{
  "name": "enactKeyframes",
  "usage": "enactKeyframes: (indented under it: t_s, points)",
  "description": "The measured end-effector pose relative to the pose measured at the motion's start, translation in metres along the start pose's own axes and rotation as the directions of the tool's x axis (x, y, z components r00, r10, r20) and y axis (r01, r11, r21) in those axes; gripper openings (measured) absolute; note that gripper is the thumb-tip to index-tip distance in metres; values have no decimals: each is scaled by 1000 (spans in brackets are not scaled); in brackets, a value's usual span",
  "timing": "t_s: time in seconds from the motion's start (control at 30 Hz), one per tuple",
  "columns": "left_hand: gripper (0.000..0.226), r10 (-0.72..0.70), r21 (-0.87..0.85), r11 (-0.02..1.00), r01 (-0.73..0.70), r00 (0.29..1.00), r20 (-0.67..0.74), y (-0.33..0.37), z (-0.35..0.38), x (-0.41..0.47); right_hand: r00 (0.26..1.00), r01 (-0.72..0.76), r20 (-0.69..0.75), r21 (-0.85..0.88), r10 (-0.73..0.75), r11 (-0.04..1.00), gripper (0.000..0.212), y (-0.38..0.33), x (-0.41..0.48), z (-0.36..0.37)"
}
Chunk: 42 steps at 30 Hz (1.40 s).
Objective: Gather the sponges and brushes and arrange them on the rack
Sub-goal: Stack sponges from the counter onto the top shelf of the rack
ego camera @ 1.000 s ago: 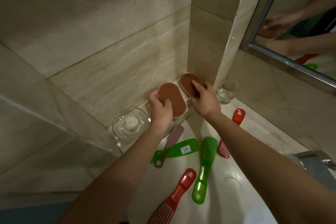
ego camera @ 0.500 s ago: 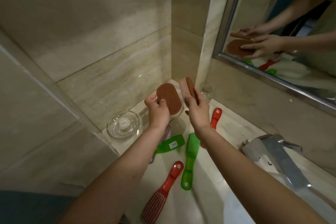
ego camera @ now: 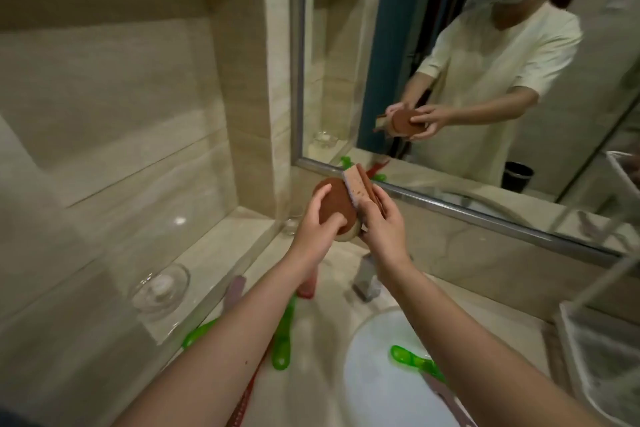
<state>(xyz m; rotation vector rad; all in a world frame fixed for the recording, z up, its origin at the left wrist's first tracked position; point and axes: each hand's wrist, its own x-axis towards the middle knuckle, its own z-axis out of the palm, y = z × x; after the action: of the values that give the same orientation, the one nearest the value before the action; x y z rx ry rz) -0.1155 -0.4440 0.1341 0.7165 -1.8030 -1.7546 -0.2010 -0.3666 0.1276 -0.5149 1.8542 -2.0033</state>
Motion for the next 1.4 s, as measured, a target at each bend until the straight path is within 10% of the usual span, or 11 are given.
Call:
enactKeyframes:
  t_s: [0.33, 0.8, 1.4]
  points:
    - [84, 167, 7, 984, -177, 937, 309, 54, 127, -47, 968, 97, -238, 44, -84, 994, 41, -69, -37, -143]
    - [44, 376, -131, 927, -353, 872, 313, 102, 287, -104, 887, 223, -360, -217, -290, 950, 55, -149, -84, -319]
    - [55, 293, -31, 952, -303, 883, 368, 107, 426, -107, 822, 50, -429, -601, -375, 798, 60, -151, -59, -479]
